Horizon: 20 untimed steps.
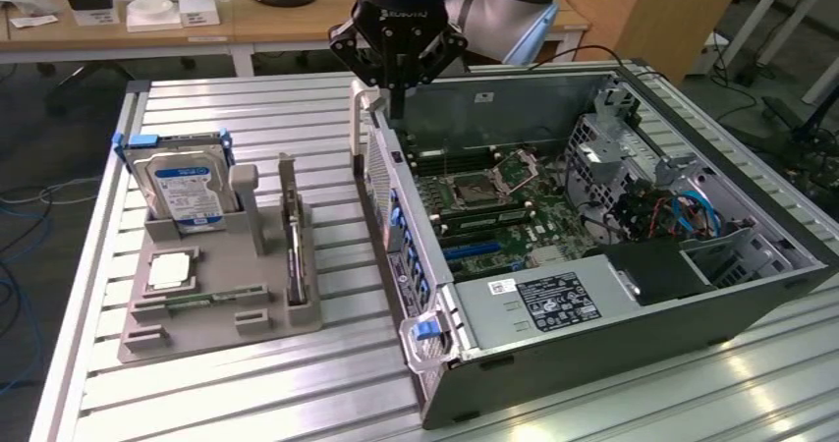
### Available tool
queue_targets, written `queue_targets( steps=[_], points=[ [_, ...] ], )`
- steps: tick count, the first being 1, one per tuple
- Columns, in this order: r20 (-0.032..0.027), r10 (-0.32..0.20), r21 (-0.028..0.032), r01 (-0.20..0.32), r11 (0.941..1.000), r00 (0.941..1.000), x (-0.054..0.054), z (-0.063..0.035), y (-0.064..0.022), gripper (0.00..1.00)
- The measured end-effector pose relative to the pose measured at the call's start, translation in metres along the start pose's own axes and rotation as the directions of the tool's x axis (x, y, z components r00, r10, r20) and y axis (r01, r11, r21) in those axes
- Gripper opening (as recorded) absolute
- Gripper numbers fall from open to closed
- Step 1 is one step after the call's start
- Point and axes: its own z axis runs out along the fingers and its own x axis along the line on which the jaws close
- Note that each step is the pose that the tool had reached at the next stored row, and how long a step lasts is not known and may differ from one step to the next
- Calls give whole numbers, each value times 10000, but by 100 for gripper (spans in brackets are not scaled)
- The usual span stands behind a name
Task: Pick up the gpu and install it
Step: 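Reach for the gpu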
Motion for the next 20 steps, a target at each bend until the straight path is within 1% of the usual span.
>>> queue_targets(
  steps=[20],
  points=[
    [0,0,0,0,10000,10000,193,-3,-14,11]
  ],
)
